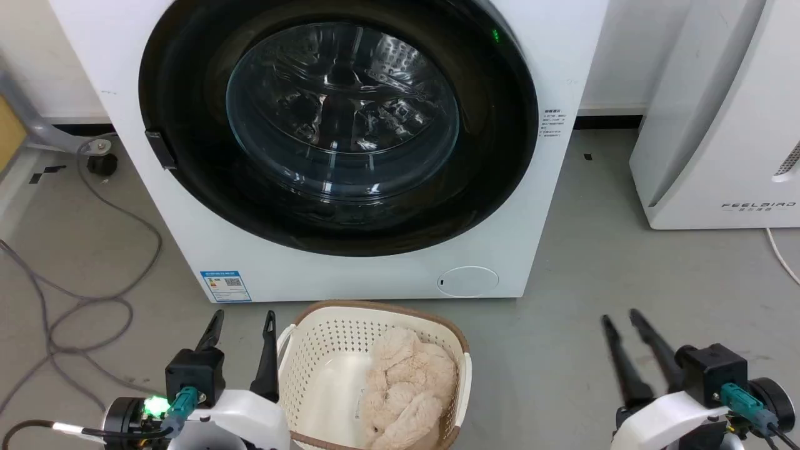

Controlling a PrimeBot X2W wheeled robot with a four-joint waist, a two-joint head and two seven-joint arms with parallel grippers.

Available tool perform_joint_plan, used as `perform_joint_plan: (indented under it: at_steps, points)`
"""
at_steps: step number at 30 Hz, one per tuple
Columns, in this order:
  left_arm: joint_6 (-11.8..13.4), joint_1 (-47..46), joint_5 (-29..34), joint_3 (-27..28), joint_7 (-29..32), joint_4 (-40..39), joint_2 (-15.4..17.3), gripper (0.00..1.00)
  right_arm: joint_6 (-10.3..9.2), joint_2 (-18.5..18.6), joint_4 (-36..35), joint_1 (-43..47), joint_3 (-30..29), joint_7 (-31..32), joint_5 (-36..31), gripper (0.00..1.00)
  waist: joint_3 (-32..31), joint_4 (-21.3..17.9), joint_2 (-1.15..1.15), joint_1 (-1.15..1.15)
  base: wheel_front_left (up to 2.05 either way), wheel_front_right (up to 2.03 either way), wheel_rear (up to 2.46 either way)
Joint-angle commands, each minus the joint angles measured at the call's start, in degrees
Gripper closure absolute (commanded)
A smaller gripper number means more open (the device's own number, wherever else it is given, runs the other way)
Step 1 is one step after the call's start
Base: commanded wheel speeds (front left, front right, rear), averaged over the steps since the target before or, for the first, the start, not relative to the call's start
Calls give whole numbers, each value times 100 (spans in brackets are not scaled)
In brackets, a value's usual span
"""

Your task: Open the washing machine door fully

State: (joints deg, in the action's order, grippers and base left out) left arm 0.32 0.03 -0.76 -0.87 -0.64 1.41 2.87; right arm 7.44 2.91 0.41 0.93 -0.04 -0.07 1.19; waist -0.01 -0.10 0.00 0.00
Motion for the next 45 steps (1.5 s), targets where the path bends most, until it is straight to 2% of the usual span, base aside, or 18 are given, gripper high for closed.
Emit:
perform_joint_plan:
  at_steps: [1, 12, 21, 30, 38, 45]
  points:
    - [1, -42, -67, -19, -63, 50, 1, 0, 0, 0, 12, 57, -26, -15, 68, 100, 0, -1, 0, 0, 0, 0, 0]
    - [6, -89, -161, -106, -176, 199, 7, 0, 1, -1, 82, 106, -36, -98, 452, 100, -6, 3, 0, 0, 0, 0, 0]
    - [-1, -129, -243, -180, -307, 261, 22, 0, 1, -1, 195, 41, 159, -342, 1604, 100, 6, 6, 0, 0, 0, 0, 0]
    - [-15, -194, -341, -230, -426, 318, 44, 0, 1, -1, 160, -302, 232, -485, 3092, 100, 90, -9, 0, 0, 0, 0, 0]
    - [-40, -308, -425, -265, -525, 336, 64, 0, 2, 9, 262, -907, 62, -574, 4225, 100, 267, -7, 0, 0, 0, 0, 0]
    - [-67, -436, -488, -260, -609, 310, 91, 0, 2, 201, 619, -1706, -28, -593, 5073, 100, 519, -5, 0, 0, 0, 0, 0]
